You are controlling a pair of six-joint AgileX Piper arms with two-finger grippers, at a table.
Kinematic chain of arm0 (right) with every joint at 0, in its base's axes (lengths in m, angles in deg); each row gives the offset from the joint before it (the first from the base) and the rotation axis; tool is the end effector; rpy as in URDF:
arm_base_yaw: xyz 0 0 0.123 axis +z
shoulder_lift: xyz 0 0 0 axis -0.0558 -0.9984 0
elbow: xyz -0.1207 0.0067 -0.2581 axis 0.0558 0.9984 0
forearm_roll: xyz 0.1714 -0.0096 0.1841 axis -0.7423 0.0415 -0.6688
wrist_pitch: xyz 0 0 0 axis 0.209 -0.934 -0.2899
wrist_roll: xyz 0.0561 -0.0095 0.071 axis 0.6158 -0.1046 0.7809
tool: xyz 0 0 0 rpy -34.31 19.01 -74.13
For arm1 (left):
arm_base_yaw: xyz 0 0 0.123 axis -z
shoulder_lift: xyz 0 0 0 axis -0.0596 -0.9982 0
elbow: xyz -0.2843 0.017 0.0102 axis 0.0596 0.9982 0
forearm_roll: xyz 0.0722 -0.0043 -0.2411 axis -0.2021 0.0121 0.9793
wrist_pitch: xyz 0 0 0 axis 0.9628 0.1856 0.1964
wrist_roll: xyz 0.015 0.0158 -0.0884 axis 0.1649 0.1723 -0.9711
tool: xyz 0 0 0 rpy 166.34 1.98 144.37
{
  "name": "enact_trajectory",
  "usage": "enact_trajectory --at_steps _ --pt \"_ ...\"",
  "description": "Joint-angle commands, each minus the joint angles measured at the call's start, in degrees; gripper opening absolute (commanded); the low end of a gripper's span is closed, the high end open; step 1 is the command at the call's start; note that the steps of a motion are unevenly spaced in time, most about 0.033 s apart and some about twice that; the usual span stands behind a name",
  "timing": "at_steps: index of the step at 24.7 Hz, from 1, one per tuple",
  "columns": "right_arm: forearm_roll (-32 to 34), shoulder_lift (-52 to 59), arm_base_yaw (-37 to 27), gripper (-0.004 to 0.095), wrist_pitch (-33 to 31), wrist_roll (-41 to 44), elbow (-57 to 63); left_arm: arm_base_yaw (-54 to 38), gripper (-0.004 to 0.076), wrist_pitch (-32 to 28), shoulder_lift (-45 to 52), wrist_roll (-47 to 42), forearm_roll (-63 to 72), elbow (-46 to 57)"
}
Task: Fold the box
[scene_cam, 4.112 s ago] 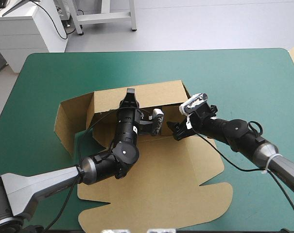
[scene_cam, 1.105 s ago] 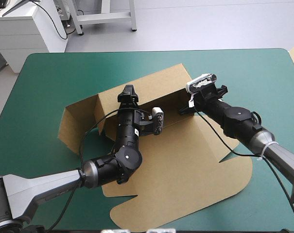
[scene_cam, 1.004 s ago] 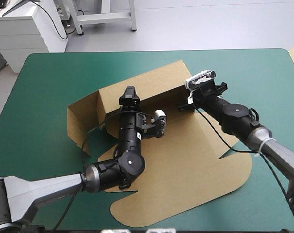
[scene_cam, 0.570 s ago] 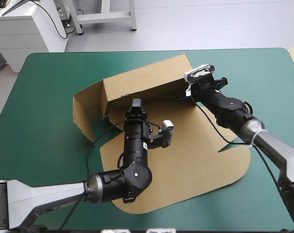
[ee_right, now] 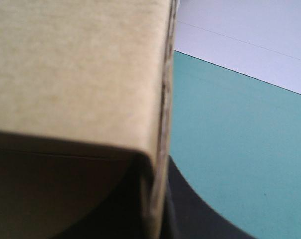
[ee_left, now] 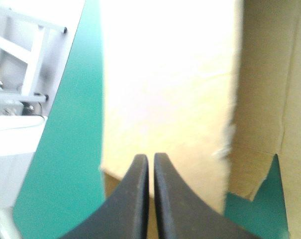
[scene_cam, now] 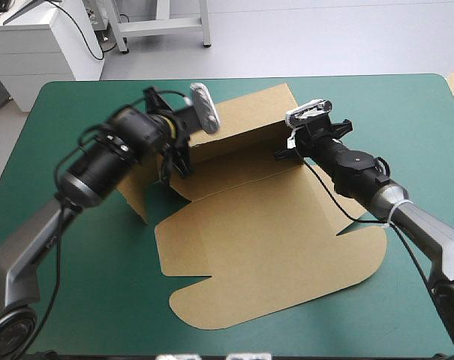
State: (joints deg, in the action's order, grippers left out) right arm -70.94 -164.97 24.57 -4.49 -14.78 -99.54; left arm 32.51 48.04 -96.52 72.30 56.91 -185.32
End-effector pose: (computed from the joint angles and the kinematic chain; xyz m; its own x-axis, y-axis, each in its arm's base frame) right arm 0.3492 0.1267 0.2874 -0.3397 -0.2648 -0.9025 -0.3201 0.9348 -0.1539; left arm 0.2941 -0.1816 0.4082 -0.1960 0.8966 -0.3971 0.6918 0.4134 0.5920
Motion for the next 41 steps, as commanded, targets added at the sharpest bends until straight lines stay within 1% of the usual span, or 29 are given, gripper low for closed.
enact_trajectory --at_steps 1,2,3,4,5,6,7,9,11,14,17,20,22,23,24,25,28,30,31,32,33,34,35,37,38,39,41 --pt "0.1 2.5 -0.3 -0.0021 0.4 0.0 -2.1 -10.3 0.0015 -0.3 2.3 1.0 12.8 -6.5" --pt "0.1 2.5 -0.3 -0.0021 0.5 0.0 -2.1 -17.5 0.0015 -0.5 2.3 0.8 20.5 -7.4" --pt "0.1 2.5 -0.3 -0.0021 0.6 0.0 -2.1 -21.0 0.0015 -0.8 2.2 0.2 23.5 -7.4" --pt "0.1 2.5 -0.3 -0.0021 0.6 0.0 -2.1 -27.6 0.0010 0.2 1.8 -3.6 30.8 -7.4" --pt "0.1 2.5 -0.3 -0.0021 0.6 0.0 -2.1 -30.1 0.0010 0.9 1.7 -5.1 33.3 -7.1" --pt "0.1 2.5 -0.3 -0.0021 0.6 0.0 -2.1 -35.7 0.0005 2.0 1.4 -7.8 38.0 -5.8" --pt "0.1 2.5 -0.3 -0.0021 0.6 0.0 -2.1 -39.5 0.0000 1.9 1.4 -8.9 40.4 -3.8" --pt "0.1 2.5 -0.3 -0.0021 0.6 0.0 -2.1 -42.8 -0.0008 1.0 1.4 -9.1 42.0 -1.2" --pt "0.2 2.5 -0.3 -0.0021 0.5 0.0 -2.1 -45.8 -0.0008 -0.2 1.5 -9.1 43.0 3.8" --pt "0.2 2.5 -0.8 -0.0021 -2.4 -2.9 -2.1 -47.5 -0.0008 -3.2 1.5 -9.1 43.5 11.1" --pt "0.2 2.4 -2.8 -0.0021 -7.7 -4.3 -2.1 -47.5 -0.0008 -6.5 1.5 -9.1 44.6 15.3" --pt "0.9 2.4 -6.0 -0.0021 -12.9 -2.0 -2.1 -47.5 -0.0008 -9.5 1.5 -8.6 46.1 17.4" --pt "3.4 2.4 -8.1 -0.0021 -15.4 2.7 -2.5 -47.5 -0.0008 -9.9 1.5 -8.4 46.1 17.7" --pt "6.4 2.3 -9.0 -0.0021 -16.7 6.0 -3.1 -47.5 -0.0008 -9.9 1.5 -7.8 46.1 17.7" --pt "10.8 2.2 -9.8 -0.0021 -18.2 10.2 -4.2 -47.5 -0.0008 -9.9 1.5 -7.1 46.1 17.7" --pt "16.1 1.8 -10.2 -0.0021 -20.3 14.2 -5.3 -47.5 -0.0008 -9.9 1.5 -7.1 45.9 17.7" --pt "33.8 -0.2 -11.0 -0.0021 -27.2 31.6 -11.7 -47.5 -0.0008 -9.4 1.5 -6.8 45.4 17.7" --pt "46.7 -2.2 -11.0 -0.0021 -32.5 45.4 -17.3 -47.5 -0.0008 -9.1 1.5 -6.7 45.4 17.7" --pt "51.6 -3.3 -11.0 -0.0020 -35.4 52.0 -20.3 -47.5 -0.0008 -9.1 1.5 -6.6 45.4 17.7" --pt "55.0 -4.1 -11.0 -0.0017 -37.7 58.5 -22.8 -47.5 -0.0008 -9.1 1.5 -6.5 45.4 17.7" --pt "62.3 -5.5 -11.0 -0.0017 -42.9 70.9 -28.6 -47.5 -0.0008 -8.9 1.5 -6.0 45.4 17.7" --pt "65.6 -5.6 -11.0 -0.0017 -45.1 75.3 -30.9 -47.5 -0.0008 -8.7 1.5 -6.0 45.3 17.7" --pt "71.8 -6.0 -11.0 -0.0016 -49.8 84.0 -36.1 -47.5 -0.0008 -8.5 1.5 -5.6 45.3 17.7" --pt "77.3 -6.0 -11.0 -0.0015 -54.9 90.0 -41.2 -48.0 -0.0008 -8.4 1.5 -5.6 45.6 17.7" --pt "79.9 -6.0 -11.0 -0.0015 -58.6 93.1 -43.7 -48.2 -0.0008 -8.4 1.5 -5.6 45.6 17.7" --pt "82.7 -6.0 -11.0 -0.0015 -67.8 97.1 -47.7 -48.7 -0.0008 -8.4 1.5 -5.6 45.6 17.7" --pt "84.0 -6.0 -11.0 -0.0015 -77.2 99.9 -52.6 -50.5 -0.0008 -7.8 1.5 -4.1 45.6 17.7"
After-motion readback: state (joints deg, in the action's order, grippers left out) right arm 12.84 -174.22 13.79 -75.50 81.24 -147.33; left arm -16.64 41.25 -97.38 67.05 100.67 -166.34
